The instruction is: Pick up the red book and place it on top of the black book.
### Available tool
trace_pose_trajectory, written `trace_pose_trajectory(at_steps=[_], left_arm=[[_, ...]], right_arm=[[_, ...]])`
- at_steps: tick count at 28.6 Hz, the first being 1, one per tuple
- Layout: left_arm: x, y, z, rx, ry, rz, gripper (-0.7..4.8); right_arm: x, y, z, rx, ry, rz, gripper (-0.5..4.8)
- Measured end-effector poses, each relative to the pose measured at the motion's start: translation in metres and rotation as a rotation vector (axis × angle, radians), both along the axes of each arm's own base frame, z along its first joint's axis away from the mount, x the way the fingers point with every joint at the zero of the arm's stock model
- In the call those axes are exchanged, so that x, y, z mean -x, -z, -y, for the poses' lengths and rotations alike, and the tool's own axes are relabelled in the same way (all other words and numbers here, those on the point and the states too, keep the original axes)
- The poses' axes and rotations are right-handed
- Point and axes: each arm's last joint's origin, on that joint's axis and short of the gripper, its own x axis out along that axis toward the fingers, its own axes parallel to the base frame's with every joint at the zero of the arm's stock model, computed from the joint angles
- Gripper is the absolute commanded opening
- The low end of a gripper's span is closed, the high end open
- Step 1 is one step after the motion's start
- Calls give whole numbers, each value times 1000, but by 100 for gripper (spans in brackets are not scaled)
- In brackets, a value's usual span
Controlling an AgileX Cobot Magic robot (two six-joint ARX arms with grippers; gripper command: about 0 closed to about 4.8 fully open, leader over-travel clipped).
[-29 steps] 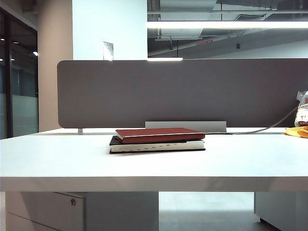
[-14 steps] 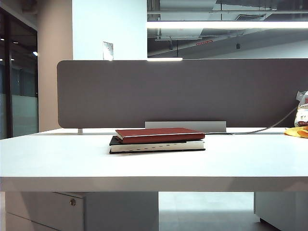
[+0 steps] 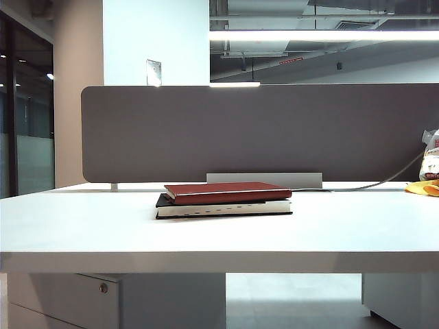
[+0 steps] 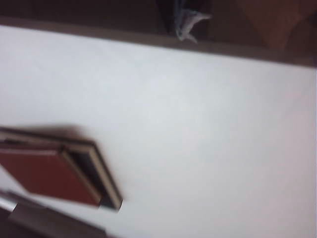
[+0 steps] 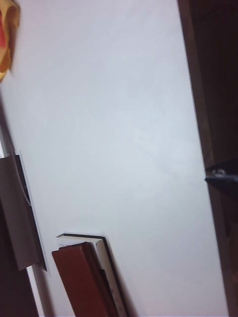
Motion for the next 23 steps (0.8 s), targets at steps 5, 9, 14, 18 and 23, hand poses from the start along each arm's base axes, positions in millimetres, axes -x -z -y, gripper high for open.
trace_pose_trajectory(at_steps=[5, 9, 14, 18, 23], left_arm=[[3, 3, 0, -3, -2, 18, -6], [4, 2, 0, -7, 0, 32, -6], [4, 2, 0, -31, -3, 36, -6], [4, 2, 0, -52, -3, 41, -6], [4, 2, -1, -69, 0, 44, -6]], right_arm=[[1, 7, 1, 2, 13, 4, -1], [-1, 17, 1, 12, 26, -38, -1], [-1, 25, 2, 34, 73, -72, -1], [-2, 24, 2, 33, 79, -60, -1], [-3, 31, 2, 43, 82, -78, -1]])
